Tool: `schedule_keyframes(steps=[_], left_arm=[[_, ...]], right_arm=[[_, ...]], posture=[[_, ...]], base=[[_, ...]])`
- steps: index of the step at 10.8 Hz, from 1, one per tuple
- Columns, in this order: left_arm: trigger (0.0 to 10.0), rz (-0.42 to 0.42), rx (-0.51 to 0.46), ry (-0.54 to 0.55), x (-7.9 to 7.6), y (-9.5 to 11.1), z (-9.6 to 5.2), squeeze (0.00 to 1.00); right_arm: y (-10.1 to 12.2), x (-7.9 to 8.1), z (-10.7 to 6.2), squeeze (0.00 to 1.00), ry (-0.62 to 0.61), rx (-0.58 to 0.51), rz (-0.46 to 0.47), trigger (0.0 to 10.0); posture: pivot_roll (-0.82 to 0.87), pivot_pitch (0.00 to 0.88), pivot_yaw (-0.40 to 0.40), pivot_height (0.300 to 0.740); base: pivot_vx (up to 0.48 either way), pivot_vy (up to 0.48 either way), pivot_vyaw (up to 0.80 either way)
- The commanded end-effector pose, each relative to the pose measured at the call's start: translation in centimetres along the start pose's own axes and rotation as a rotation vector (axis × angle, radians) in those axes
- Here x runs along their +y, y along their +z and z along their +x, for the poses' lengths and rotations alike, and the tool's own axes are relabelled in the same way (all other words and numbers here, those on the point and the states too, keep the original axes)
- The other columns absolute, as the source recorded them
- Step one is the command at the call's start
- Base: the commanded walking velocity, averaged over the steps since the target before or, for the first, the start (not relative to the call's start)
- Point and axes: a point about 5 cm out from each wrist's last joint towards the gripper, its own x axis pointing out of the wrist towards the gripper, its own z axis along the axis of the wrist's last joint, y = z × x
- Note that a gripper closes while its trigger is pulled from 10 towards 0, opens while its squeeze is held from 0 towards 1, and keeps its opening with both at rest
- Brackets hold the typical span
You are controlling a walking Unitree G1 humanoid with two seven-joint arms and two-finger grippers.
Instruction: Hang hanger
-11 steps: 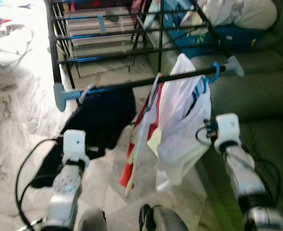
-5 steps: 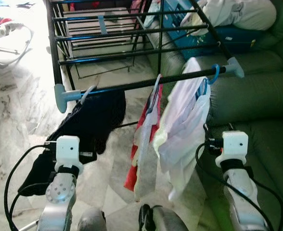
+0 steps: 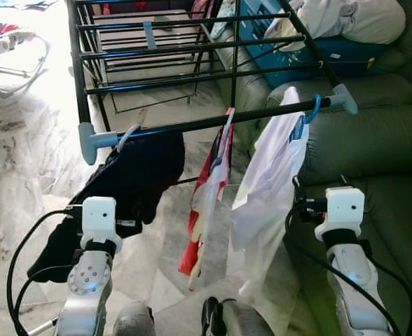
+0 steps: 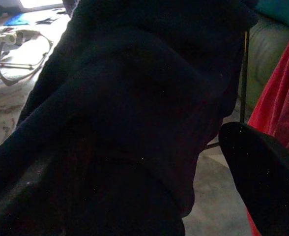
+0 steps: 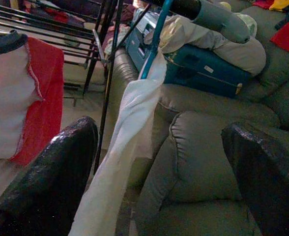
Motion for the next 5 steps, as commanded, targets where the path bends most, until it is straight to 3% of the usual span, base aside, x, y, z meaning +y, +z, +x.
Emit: schedule_keyframes(steps=[1,2,3,4,5], left_arm=[[10.0,-0.006,-0.018,0.038,0.51,0.53,0.06,0.00],[10.0,-0.003,-0.024,0.031,0.46,0.61,0.14,0.00],[10.0,-0.003,-0.027,0.034,0.46,0.68,0.36,0.00],[10.0,-0.004,-0.028,0.032,0.42,0.71,0.40,0.00],[10.0,-0.006,-0.029,0.030,0.33,0.73,0.44,0.00]], right_arm=[[0.28,0.00,-0.28,1.00,0.006,-0.001,-0.007,10.0],[0.19,0.10,-0.31,1.00,0.013,0.007,-0.002,10.0],[0.21,0.33,-0.15,0.36,0.025,0.010,0.008,10.0],[0.30,0.45,-0.05,0.00,0.032,0.009,0.006,10.0],[0.28,0.44,0.02,0.00,0.035,0.011,0.008,10.0]], posture=[[0.04,0.141,-0.079,0.740],[0.04,0.141,-0.079,0.740],[0.04,0.138,-0.082,0.740],[0.04,0.138,-0.082,0.740],[0.04,0.138,-0.083,0.740]], base=[[0.000,0.000,0.00],[0.000,0.000,0.00],[0.000,0.000,0.00],[0.000,0.000,0.00],[0.000,0.000,0.00]])
